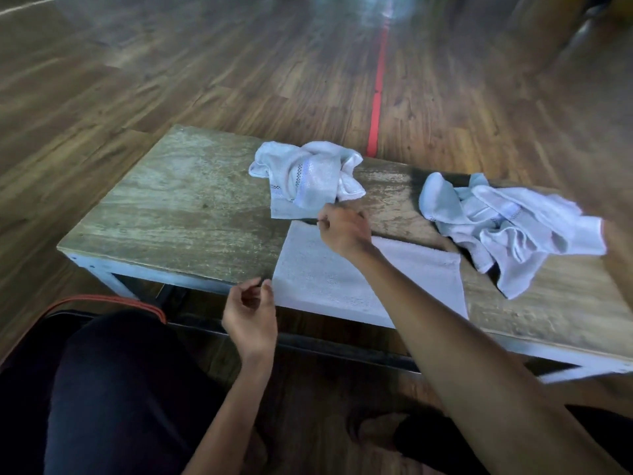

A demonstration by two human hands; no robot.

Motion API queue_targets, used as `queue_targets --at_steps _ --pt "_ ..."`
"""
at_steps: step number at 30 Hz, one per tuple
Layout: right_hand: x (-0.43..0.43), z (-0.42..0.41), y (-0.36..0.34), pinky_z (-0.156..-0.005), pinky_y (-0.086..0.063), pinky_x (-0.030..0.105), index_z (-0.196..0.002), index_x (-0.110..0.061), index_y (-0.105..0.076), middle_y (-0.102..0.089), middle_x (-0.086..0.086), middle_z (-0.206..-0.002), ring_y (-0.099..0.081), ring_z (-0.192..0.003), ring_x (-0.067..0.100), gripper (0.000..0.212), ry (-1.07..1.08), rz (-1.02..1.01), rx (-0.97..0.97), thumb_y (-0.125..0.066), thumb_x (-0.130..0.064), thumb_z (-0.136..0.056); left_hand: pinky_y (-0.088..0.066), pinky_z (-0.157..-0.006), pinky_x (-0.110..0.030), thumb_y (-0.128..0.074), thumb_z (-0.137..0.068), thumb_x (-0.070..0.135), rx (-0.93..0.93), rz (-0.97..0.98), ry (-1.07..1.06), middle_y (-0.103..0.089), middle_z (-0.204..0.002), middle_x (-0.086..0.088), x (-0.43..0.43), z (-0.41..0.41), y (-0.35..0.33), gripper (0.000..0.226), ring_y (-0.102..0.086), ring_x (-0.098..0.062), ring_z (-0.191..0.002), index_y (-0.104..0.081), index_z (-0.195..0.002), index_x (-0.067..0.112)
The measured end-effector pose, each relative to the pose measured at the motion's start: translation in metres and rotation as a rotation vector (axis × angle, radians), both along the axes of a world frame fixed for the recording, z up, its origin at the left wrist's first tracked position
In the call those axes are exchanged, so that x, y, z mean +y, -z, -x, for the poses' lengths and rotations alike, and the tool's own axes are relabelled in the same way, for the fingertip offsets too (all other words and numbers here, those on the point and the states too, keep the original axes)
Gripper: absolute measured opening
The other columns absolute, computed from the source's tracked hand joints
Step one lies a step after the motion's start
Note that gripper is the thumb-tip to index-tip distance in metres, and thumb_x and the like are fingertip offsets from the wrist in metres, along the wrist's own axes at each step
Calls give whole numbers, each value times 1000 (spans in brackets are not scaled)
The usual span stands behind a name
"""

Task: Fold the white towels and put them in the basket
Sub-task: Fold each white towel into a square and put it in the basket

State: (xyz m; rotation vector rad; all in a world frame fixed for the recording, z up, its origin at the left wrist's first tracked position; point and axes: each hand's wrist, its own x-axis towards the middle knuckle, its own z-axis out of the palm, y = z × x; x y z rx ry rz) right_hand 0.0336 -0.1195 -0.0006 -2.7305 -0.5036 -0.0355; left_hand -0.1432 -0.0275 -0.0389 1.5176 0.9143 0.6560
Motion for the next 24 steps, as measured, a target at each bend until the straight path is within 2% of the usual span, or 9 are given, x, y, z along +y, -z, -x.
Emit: queue_targets --at_steps 4,7,9,11,15,18,21,23,24 --pt "-74 18 -9 -90 -26 34 -97 -26 -63 -67 -2 -102 -56 -103 22 20 22 103 -11 -46 -18 -90 -42 -67 -6 -66 -86 12 -125 -340 164 -64 -83 3 -14 -6 -11 5 -59 -4 -74 -65 -90 15" --pt "-143 25 -10 -98 -28 36 -114 -27 -60 -63 1 -120 -51 -117 23 26 81 255 -6 -46 -24 -92 -50 -70 -30 -61 -83 22 -147 -549 462 -65 -85 11 -48 -19 -11 8 -61 -8 -76 -67 -89 23" --pt "-178 30 -8 -104 -31 39 -126 -25 -54 -55 5 -133 -44 -127 26 35 110 294 45 -45 -23 -93 -48 -75 -36 -55 -81 33 -107 -735 679 -67 -88 9 -81 -27 -9 17 -62 -15 -81 -68 -89 24" --pt "-200 34 -7 -105 -34 41 -136 -22 -46 -47 6 -142 -38 -133 27 43 115 309 112 -43 -19 -93 -39 -81 -33 -54 -78 45 -57 -916 849 -66 -90 11 -117 -32 -5 27 -61 -16 -87 -69 -91 26" --pt "-214 34 -6 -105 -37 43 -143 -21 -37 -38 7 -148 -35 -136 27 49 116 313 213 -40 -15 -94 -31 -83 -32 -61 -61 58 -18 -1112 1007 -65 -93 10 -167 -41 3 45 -59 -18 -92 -71 -94 29" --pt "-213 26 -7 -103 -39 42 -134 -18 -46 -45 9 -140 -39 -132 28 41 123 289 159 -41 -16 -94 -33 -78 -33 -70 -58 51 -39 -1202 1004 -62 -90 7 -179 -48 9 41 -58 -20 -88 -69 -91 27" --pt "-214 11 -4 -98 -42 40 -125 -14 -52 -49 8 -131 -44 -126 28 35 115 238 229 -49 -19 -90 -35 -74 -33 -63 -68 39 -127 -1231 938 -62 -84 6 -181 -52 11 22 -58 -20 -83 -69 -85 27" --pt "-213 0 -6 -80 -46 35 -101 -7 -60 -56 9 -106 -54 -106 28 21 92 191 326 -54 -18 -84 -34 -72 -32 -62 -70 34 -194 -1175 903 -63 -77 7 -180 -51 9 15 -57 -18 -77 -70 -80 26" --pt "-212 -3 -10 -68 -42 32 -86 -5 -58 -54 9 -89 -55 -90 26 13 73 196 361 -55 -17 -82 -34 -71 -31 -63 -70 32 -228 -1133 880 -63 -75 8 -178 -50 7 13 -57 -16 -75 -69 -78 24"
